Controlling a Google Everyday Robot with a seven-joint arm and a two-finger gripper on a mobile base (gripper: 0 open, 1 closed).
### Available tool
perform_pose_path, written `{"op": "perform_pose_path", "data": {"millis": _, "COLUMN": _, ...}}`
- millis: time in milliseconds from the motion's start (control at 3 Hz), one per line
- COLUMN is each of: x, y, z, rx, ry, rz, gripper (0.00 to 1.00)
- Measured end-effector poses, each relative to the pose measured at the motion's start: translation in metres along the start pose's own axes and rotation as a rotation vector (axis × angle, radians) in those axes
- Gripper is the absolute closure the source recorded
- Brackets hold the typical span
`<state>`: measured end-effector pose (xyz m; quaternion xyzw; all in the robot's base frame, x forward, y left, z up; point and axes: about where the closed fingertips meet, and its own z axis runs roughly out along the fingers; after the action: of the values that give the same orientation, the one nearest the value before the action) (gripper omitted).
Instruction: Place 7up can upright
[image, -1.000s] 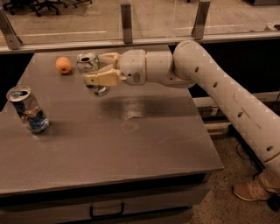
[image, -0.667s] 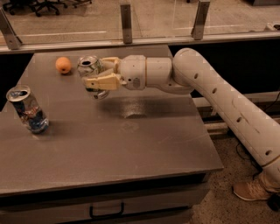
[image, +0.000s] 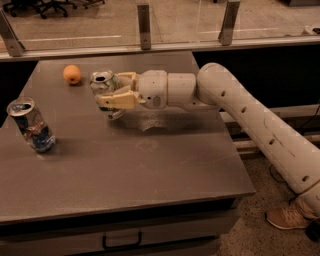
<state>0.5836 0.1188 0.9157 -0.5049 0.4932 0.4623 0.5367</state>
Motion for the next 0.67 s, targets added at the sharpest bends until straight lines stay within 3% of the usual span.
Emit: {"op": "perform_pose_path", "data": {"millis": 667, "x": 0.0132, "y": 0.0067, "z": 0.0001, "rx": -0.014, "ry": 0.006, "rz": 0.037, "gripper": 0.12}}
